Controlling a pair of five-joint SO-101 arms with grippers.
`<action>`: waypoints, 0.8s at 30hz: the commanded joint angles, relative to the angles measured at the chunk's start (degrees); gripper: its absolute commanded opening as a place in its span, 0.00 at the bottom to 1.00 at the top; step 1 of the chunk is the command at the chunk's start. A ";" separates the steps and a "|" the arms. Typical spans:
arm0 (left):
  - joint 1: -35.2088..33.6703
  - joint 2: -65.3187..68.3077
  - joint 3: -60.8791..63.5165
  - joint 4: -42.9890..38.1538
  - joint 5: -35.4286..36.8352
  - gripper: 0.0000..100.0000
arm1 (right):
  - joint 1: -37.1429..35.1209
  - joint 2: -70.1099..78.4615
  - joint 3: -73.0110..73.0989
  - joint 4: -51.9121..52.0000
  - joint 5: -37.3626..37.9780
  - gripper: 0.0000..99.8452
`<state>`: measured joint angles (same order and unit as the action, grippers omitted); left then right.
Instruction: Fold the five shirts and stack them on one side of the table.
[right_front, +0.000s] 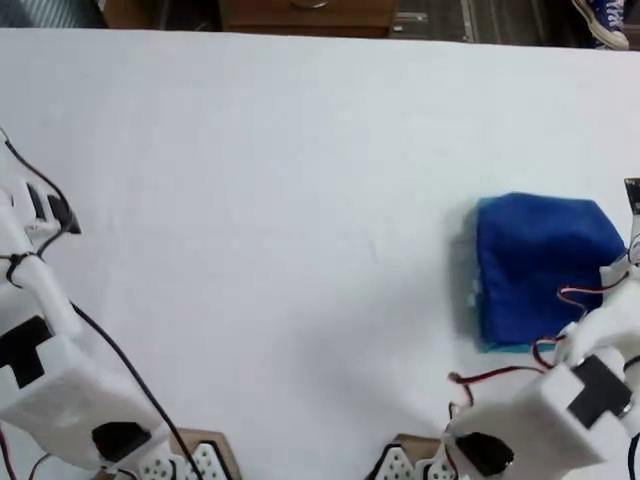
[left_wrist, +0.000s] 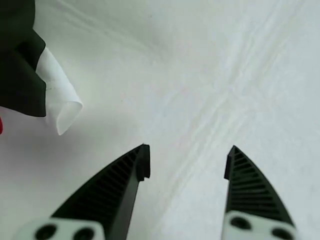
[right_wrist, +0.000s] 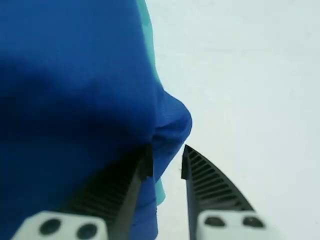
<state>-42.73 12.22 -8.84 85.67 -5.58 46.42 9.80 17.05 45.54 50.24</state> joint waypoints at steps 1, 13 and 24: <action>-0.09 -0.97 -0.13 0.00 0.44 0.26 | 0.57 1.36 -3.08 -0.84 0.35 0.10; 0.09 -0.79 -0.40 -2.02 0.53 0.26 | 0.13 -5.67 -6.68 7.43 -0.09 0.10; -2.11 -1.05 -12.53 -3.08 0.53 0.26 | -18.95 -28.79 -6.24 17.80 -17.32 0.25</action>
<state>-42.90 12.22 -14.46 83.03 -5.58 34.37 -10.15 13.19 59.16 40.66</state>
